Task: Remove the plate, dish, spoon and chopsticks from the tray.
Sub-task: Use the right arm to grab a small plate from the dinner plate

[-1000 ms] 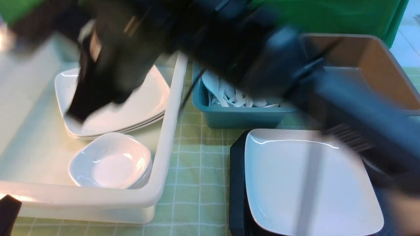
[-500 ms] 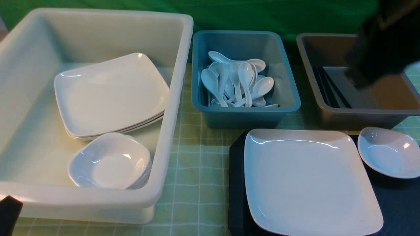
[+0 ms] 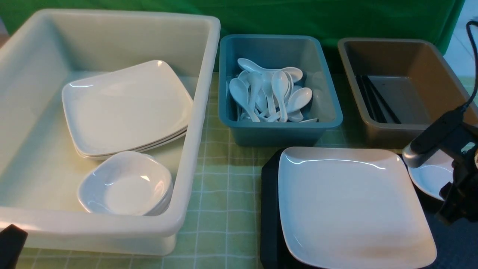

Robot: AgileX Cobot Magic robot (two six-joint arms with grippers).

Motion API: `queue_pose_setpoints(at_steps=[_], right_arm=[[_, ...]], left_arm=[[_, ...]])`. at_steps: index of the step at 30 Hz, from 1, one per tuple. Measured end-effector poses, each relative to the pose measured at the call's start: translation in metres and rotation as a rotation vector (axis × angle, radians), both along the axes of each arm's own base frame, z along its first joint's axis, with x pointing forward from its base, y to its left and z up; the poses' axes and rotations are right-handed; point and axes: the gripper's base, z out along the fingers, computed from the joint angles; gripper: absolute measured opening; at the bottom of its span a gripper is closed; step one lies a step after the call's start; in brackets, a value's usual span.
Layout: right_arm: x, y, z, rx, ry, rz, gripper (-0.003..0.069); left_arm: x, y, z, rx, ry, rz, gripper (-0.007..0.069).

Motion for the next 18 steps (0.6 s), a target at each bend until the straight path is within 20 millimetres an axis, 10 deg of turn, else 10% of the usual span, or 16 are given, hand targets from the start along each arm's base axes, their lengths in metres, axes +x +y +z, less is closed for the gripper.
queue_pose_setpoints(at_steps=[18], right_arm=[[0.032,-0.002,-0.066,-0.271,0.158,0.362,0.0355]], left_arm=[[0.0,0.0,0.0,-0.006,0.004,-0.002,0.0225]])
